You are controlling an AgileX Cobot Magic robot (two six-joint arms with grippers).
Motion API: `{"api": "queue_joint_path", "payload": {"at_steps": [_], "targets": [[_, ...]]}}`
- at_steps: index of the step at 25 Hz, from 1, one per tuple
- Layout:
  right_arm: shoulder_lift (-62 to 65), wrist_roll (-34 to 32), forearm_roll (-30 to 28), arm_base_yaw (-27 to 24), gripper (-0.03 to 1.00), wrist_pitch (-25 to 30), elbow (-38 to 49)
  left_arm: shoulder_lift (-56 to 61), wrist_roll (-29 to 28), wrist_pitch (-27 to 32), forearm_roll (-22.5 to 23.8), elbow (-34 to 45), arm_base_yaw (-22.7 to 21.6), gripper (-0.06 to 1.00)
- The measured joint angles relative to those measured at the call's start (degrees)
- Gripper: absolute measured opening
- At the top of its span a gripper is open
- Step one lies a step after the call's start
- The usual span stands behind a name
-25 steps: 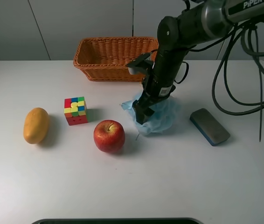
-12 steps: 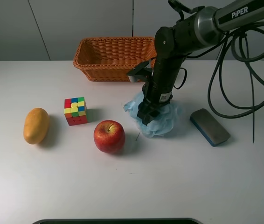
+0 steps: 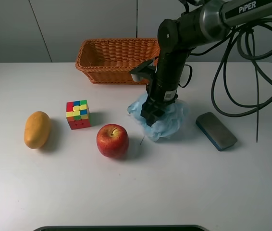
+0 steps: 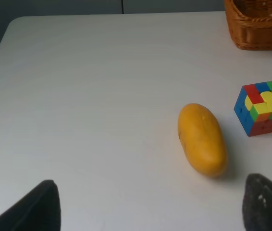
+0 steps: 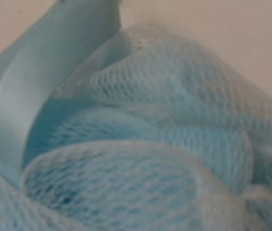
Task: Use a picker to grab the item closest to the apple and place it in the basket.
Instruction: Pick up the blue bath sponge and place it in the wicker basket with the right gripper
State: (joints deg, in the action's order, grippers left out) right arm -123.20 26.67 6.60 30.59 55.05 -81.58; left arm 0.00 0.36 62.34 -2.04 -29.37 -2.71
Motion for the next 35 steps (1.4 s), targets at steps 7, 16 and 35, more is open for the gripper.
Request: {"api": "queue_joint_path", "payload": {"at_steps": [7, 16, 35], "targets": [[4.94, -2.19, 0.22, 0.0, 0.43, 7.61, -4.13, 0.0, 0.0, 0.0, 0.0, 0.0, 0.0, 0.73], [13.5, -4.54, 5.2, 0.0, 0.43, 13.44, -8.48, 0.0, 0.0, 0.0, 0.0, 0.0, 0.0, 0.73], [-1.4, -7.56, 4.27, 0.09, 0.42, 11.07, -44.88, 0.0, 0.0, 0.0, 0.0, 0.0, 0.0, 0.73]]}}
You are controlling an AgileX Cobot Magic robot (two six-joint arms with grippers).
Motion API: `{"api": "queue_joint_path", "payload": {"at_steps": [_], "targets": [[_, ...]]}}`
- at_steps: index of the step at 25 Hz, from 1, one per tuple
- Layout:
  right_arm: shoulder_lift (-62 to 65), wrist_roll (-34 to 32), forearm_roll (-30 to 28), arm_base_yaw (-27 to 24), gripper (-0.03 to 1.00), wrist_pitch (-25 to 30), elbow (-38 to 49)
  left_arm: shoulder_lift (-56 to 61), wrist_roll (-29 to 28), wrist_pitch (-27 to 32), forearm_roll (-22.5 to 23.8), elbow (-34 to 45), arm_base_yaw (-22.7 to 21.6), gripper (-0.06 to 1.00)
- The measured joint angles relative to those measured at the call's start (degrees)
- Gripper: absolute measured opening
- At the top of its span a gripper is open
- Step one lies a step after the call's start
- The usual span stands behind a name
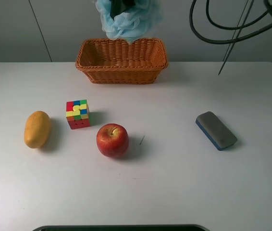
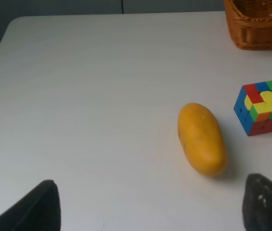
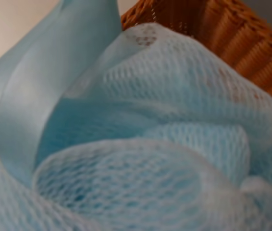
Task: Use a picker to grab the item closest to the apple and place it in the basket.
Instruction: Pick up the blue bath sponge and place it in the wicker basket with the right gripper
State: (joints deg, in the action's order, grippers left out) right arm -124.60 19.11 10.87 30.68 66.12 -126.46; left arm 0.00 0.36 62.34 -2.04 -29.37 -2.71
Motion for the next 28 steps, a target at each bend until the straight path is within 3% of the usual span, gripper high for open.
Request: {"api": "queue_joint_path", "payload": {"at_steps": [4, 13, 23, 26, 28], "targets": [[-5.71, 0.0, -3.11, 0.0, 0.42, -5.41, -3.37, 0.0, 0.0, 0.0, 0.0, 0.0, 0.0, 0.73], [-14.0, -0.19, -4.06, -3.49, 0.41, -23.82, -3.54, 0.0, 0.0, 0.0, 0.0, 0.0, 0.0, 0.73], [-18.27, -1.82, -4.15, -4.02, 0.41, -26.26, -3.54, 0.0, 0.0, 0.0, 0.15, 0.0, 0.0, 0.73], [-18.27, -3.77, -4.15, -4.02, 0.63, -26.26, -3.54, 0.0, 0.0, 0.0, 0.15, 0.0, 0.0, 0.73], [-18.27, -4.33, -4.15, -4.02, 0.68, -26.26, -3.54, 0.0, 0.0, 0.0, 0.15, 0.0, 0.0, 0.73]]}}
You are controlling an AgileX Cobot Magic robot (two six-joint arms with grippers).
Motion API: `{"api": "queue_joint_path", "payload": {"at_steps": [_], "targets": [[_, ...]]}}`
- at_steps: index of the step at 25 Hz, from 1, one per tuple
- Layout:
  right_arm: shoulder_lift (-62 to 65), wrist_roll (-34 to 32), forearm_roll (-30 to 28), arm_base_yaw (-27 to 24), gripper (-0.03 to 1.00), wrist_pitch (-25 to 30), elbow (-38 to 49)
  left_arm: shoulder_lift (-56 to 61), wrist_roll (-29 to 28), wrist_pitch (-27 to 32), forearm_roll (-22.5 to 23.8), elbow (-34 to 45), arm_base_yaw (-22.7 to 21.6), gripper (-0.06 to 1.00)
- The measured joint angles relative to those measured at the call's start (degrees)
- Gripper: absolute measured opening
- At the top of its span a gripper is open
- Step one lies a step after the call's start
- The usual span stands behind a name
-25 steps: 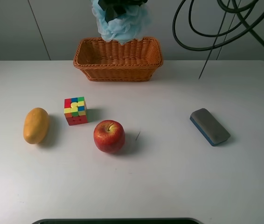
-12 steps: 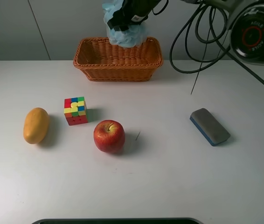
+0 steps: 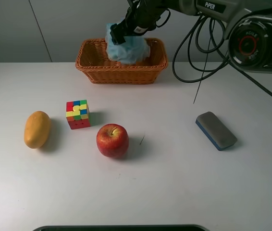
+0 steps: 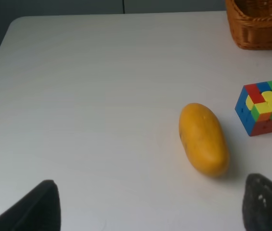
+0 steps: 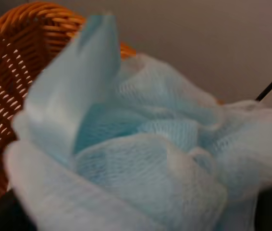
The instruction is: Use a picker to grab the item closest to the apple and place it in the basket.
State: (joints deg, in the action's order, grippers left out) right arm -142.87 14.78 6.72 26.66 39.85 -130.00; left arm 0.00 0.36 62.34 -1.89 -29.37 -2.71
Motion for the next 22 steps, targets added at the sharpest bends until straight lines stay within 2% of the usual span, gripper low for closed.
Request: {"api": "queue_joint_path", "payload": {"at_steps": [4, 6, 11, 16, 18, 22], "targets": [[0.0, -0.41, 0.0, 0.0, 0.7, 0.02, 0.0, 0.0, 0.0, 0.0, 0.0, 0.0, 0.0, 0.73], [0.54, -0.59, 0.0, 0.0, 0.7, 1.69, 0.0, 0.0, 0.0, 0.0, 0.0, 0.0, 0.0, 0.73], [6.29, -0.69, -1.83, 0.0, 0.7, 11.27, 0.0, 0.0, 0.0, 0.0, 0.0, 0.0, 0.0, 0.73], [15.02, -0.85, -3.08, 0.0, 0.7, 26.74, -0.09, 0.0, 0.0, 0.0, 0.0, 0.0, 0.0, 0.73], [17.92, -1.99, -3.34, 0.0, 0.7, 29.05, -0.09, 0.0, 0.0, 0.0, 0.0, 0.0, 0.0, 0.73], [24.35, -5.53, -4.42, 0.0, 0.7, 29.88, 0.03, 0.0, 0.0, 0.0, 0.0, 0.0, 0.0, 0.73]]}}
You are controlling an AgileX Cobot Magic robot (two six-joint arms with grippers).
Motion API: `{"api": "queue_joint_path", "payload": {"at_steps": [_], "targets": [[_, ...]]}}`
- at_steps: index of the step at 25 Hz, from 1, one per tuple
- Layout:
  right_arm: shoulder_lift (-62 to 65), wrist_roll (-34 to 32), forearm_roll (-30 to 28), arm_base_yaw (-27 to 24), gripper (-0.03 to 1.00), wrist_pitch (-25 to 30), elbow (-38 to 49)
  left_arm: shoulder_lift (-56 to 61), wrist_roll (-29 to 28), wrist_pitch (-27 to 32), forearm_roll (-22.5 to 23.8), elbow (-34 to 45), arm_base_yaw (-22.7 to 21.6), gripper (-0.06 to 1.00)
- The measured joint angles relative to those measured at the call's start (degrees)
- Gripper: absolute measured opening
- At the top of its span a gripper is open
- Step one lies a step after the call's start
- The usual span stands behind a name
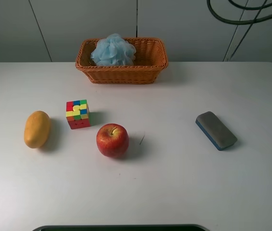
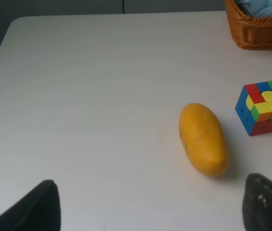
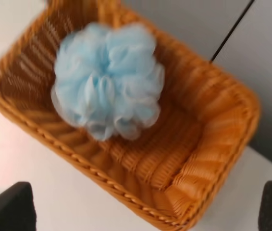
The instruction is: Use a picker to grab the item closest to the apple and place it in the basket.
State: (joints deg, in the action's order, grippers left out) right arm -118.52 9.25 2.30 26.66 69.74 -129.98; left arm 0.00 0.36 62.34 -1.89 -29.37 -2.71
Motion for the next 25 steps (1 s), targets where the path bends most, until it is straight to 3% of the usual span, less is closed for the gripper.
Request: {"api": "queue_joint_path", "payload": {"at_steps": [6, 25], "targets": [[13.64, -1.88, -0.1, 0.0, 0.7, 0.0, 5.92, 0.0, 0.0, 0.0, 0.0, 0.0, 0.0, 0.73], [71.0, -2.7, 0.45, -0.37, 0.7, 0.22, 62.37, 0.0, 0.0, 0.0, 0.0, 0.0, 0.0, 0.73]]}}
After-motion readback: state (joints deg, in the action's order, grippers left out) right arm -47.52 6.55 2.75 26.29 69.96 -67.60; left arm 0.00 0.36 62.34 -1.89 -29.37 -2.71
